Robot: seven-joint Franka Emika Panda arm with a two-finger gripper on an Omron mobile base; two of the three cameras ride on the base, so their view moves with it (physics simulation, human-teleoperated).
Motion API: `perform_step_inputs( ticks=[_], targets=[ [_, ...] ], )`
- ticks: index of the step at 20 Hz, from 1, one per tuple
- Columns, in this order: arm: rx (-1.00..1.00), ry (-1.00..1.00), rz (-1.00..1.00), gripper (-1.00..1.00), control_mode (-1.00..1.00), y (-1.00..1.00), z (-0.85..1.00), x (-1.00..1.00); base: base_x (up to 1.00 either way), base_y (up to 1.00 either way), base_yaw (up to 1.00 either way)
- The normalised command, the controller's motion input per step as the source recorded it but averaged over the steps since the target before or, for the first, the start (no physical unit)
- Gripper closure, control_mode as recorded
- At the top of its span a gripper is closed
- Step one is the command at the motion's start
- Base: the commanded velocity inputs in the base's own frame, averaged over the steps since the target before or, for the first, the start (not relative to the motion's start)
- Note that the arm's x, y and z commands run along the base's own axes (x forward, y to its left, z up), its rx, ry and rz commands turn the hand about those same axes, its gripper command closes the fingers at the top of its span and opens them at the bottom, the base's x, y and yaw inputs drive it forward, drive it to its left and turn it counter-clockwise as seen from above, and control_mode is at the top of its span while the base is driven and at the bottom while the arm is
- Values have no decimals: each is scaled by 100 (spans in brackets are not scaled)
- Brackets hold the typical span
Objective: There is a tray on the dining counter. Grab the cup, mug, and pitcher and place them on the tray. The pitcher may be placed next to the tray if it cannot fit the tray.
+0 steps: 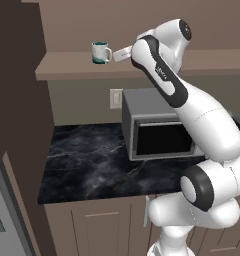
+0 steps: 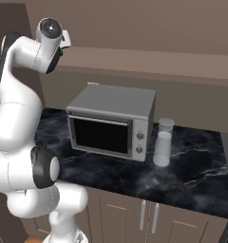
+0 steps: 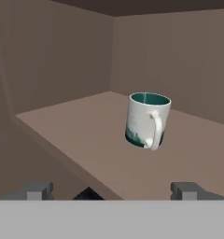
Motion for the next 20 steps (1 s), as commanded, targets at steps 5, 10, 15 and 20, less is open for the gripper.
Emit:
perform_step_inputs(
  ticks=[5,10,15,20],
  targets=[
    [0,0,0,-100,-100,0,-4,19,0,0,0],
    [0,0,0,-100,-100,0,-5,19,0,0,0],
    [0,0,0,-100,-100,0,-11,14,0,0,0],
    [0,0,0,-100,-100,0,-7,19,0,0,0]
  ],
)
